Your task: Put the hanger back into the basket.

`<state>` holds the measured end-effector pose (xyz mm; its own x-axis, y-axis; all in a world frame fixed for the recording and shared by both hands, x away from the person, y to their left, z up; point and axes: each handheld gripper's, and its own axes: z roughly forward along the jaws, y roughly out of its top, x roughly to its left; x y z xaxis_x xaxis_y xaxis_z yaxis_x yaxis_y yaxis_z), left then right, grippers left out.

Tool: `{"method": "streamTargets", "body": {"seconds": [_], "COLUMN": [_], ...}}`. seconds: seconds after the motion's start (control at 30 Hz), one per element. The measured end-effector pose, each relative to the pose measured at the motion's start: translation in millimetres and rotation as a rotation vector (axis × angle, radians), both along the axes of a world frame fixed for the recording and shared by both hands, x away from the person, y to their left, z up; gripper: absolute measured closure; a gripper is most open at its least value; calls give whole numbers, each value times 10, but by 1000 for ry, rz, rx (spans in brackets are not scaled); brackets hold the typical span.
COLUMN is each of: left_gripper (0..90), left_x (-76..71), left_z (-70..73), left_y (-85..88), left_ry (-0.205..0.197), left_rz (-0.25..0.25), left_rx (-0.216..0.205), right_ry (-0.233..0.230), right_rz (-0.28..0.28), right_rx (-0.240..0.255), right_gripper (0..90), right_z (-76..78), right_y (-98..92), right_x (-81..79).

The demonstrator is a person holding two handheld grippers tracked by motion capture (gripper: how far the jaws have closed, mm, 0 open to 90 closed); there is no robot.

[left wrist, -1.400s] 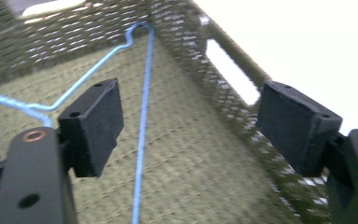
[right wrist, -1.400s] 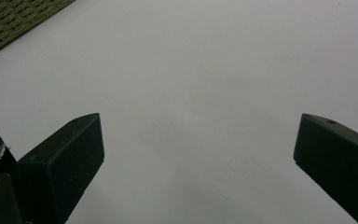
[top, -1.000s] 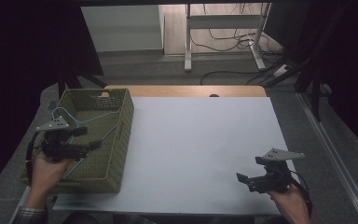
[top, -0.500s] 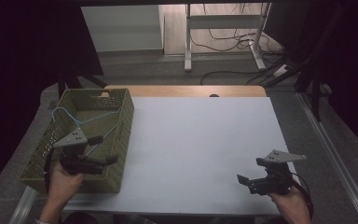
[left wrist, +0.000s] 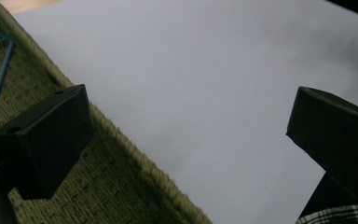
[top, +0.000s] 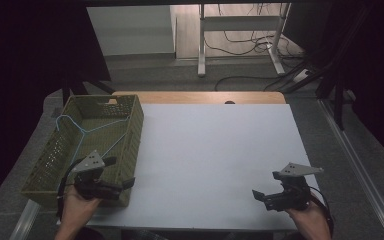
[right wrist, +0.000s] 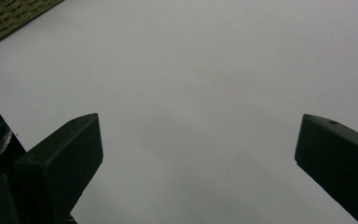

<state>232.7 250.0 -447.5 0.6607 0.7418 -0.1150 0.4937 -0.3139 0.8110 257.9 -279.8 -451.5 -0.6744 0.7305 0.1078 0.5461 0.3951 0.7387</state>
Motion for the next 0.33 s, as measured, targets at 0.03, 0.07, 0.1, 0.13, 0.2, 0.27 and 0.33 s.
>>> {"method": "streamTargets", "body": {"seconds": [0.03, 0.07, 0.1, 0.13, 0.2, 0.27, 0.33], "left_gripper": [9, 9, 8, 8, 7, 8, 8], "left_x": [-4, -8, -9, -10, -8, -7, -2], "left_z": [-15, -23, -26, -30, -38, -47, -47], "left_y": [-10, -20, -27, -32, -35, -37, -41], "left_ry": [-1, -1, -1, -3, 1, 5, 14], "left_rz": [2, 3, 3, 3, 0, 0, -3], "left_rx": [14, 25, 34, 37, 35, 35, 38], "right_ry": [-4, -5, -6, -8, -9, -11, -11], "right_rz": [2, 2, 3, 3, 3, 3, 3], "right_rx": [-3, -6, -11, -10, -13, -14, -16], "right_gripper": [4, 3, 3, 3, 3, 2, 3], "right_z": [-2, -2, 1, -1, 0, -1, -3], "right_y": [2, 5, 6, 9, 10, 9, 6], "right_x": [0, -1, -3, -3, -1, -1, 1]}}
